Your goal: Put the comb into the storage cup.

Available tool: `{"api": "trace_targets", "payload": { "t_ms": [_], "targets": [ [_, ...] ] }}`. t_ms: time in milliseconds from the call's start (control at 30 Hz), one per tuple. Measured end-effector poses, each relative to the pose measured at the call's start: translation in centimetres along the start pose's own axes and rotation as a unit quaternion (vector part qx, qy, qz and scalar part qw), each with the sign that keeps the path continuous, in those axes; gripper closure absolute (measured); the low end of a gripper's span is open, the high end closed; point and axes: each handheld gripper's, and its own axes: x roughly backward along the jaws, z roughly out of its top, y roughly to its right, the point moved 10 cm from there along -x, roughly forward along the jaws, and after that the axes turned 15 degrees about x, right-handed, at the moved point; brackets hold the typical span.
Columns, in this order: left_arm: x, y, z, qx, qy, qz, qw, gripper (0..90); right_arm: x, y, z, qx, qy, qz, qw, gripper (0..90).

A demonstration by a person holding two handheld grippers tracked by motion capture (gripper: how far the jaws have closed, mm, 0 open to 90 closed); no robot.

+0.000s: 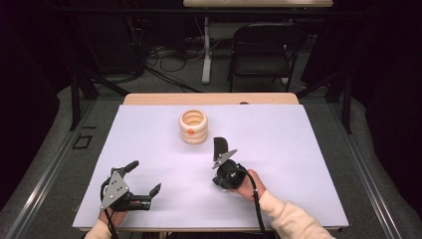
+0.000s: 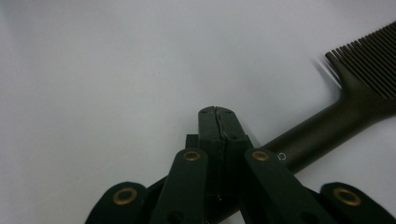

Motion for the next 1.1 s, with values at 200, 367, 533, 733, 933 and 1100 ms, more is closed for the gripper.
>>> {"api": "trace_targets", "payload": {
  "t_ms": [200,367,533,733,933,1100],
  "targets": [
    [0.0,0.0,0.0,0.001,0.0,0.0,1.0,0.1,0.6,0.1,-0.6,0.001,-0.002,-0.003,1.0,90.0],
    [0.0,0.0,0.0,0.0,0.0,0.0,1.0,0.1,1.0,0.2,-1.2,-0.005,-0.006,-0.006,0.9999,90.0],
    [0.0,0.0,0.0,0.0,0.0,0.0,1.0,0.1,1.6,0.6,-1.9,-0.012,-0.008,-0.014,0.9998,90.0],
    [-0.1,0.0,0.0,0.0,0.0,0.0,1.0,0.1,2.4,1.2,-2.8,-0.022,-0.01,-0.025,0.9994,90.0],
    [-0.1,0.0,0.0,-0.001,-0.001,0.0,1.0,0.1,2.6,1.7,-3.5,-0.022,-0.016,-0.034,0.999,90.0],
    [-0.1,0.1,0.0,-0.001,0.0,-0.001,1.0,0.1,2.9,2.1,-3.9,-0.024,-0.018,-0.04,0.9988,90.0]
  ]
}}
